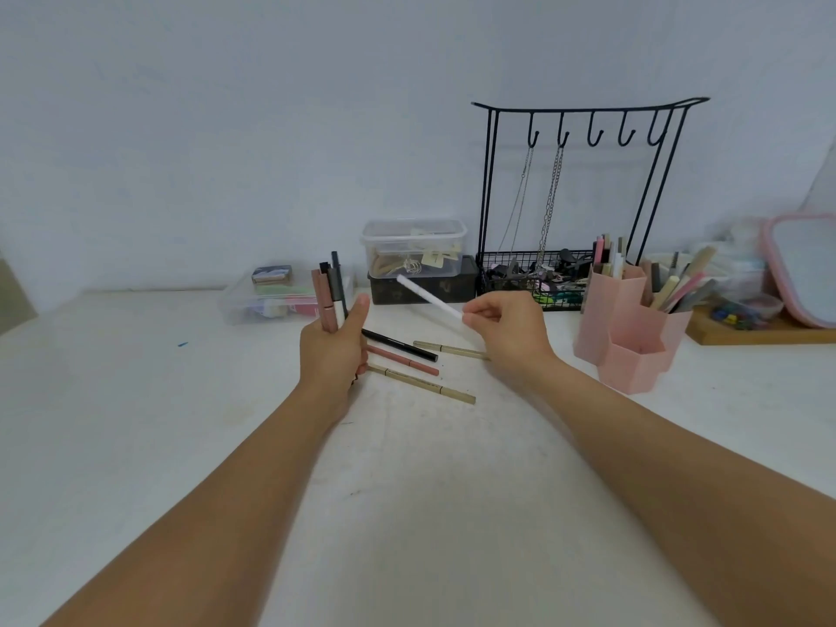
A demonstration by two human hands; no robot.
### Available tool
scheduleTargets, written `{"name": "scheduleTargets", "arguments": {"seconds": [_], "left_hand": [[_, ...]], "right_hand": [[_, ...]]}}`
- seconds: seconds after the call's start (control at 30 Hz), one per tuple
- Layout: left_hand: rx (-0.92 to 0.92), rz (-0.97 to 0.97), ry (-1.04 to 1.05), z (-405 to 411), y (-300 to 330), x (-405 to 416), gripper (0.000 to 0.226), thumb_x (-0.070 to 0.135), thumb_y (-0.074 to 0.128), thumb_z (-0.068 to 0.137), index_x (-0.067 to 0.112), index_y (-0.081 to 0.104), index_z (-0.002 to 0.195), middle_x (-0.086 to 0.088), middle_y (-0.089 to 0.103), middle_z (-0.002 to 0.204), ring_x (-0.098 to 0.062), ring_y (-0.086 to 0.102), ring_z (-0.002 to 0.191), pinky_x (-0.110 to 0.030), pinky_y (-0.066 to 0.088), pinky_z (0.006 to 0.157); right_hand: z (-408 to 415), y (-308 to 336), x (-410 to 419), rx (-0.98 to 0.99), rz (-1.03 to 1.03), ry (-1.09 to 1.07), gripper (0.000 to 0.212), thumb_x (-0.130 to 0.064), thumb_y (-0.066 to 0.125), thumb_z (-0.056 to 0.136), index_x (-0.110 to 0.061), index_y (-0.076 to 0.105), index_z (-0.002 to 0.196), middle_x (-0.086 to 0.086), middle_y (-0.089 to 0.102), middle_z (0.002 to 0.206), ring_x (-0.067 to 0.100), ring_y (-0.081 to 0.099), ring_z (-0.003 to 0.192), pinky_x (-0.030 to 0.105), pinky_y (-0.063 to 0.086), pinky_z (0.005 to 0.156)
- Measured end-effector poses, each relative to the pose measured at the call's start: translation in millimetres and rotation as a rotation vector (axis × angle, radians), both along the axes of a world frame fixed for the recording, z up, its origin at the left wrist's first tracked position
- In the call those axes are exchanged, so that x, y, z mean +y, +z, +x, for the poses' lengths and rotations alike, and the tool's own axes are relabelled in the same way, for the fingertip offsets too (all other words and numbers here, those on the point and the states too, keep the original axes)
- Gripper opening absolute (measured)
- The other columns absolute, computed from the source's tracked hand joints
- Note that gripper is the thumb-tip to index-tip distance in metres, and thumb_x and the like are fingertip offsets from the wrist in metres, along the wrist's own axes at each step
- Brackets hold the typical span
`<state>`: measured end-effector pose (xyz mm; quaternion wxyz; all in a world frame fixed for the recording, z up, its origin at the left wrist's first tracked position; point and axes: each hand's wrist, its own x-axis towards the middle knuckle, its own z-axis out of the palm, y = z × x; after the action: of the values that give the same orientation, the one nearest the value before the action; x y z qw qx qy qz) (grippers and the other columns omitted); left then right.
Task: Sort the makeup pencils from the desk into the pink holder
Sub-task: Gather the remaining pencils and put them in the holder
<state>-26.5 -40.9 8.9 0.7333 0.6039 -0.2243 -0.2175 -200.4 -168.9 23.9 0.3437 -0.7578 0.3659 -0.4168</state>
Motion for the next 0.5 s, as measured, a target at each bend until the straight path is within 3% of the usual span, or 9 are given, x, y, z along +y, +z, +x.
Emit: {"name": "scheduleTargets", "arguments": {"seconds": [0.1,0.23,0.3,0.4,0.5], "left_hand": [[0.108,-0.088,-0.037,-10,6,-1,0.046,0.050,0.081,0.082,0.017,0.051,0.073,0.009,0.042,0.045,-0.009,0.034,0.037,-0.022,0.034,0.038],[0.151,-0.150,-0.108,-23,11,0,0.057,0.057,0.086,0.062,0.010,0.066,0.088,0.007,0.037,0.046,-0.011,0.032,0.040,-0.023,0.034,0.040],[0.157,-0.171,-0.140,-26,13,2,0.058,0.056,0.089,0.052,0.014,0.065,0.084,0.006,0.040,0.049,-0.012,0.036,0.042,-0.024,0.035,0.043],[0.158,-0.172,-0.170,-26,14,3,0.058,0.049,0.095,0.043,0.017,0.069,0.083,0.000,0.063,0.061,-0.019,0.059,0.055,-0.030,0.050,0.057],[0.140,-0.150,-0.168,-25,10,2,0.031,0.029,0.096,0.060,0.018,0.071,0.075,-0.003,0.067,0.065,-0.021,0.063,0.057,-0.027,0.052,0.053]], "right_hand": [[9,9,19,-0.292,0.326,0.148,0.010,-0.005,0.074,0.087,-0.015,0.077,0.087,0.006,0.075,0.084,0.016,0.071,0.074,0.022,0.058,0.067],[26,7,52,-0.575,0.707,0.389,0.007,-0.001,0.073,0.087,-0.003,0.076,0.093,0.013,0.076,0.087,0.017,0.075,0.075,0.022,0.059,0.071],[32,1,64,-0.601,0.776,0.481,0.008,-0.001,0.074,0.087,-0.002,0.076,0.094,0.013,0.076,0.088,0.018,0.075,0.078,0.023,0.059,0.074],[36,-6,75,-0.540,0.755,0.573,0.010,0.000,0.074,0.086,0.000,0.075,0.096,0.016,0.075,0.088,0.023,0.073,0.080,0.027,0.060,0.078],[35,-7,76,-0.499,0.710,0.582,0.009,0.004,0.075,0.083,-0.002,0.075,0.091,0.016,0.075,0.084,0.023,0.074,0.077,0.027,0.061,0.077]]}}
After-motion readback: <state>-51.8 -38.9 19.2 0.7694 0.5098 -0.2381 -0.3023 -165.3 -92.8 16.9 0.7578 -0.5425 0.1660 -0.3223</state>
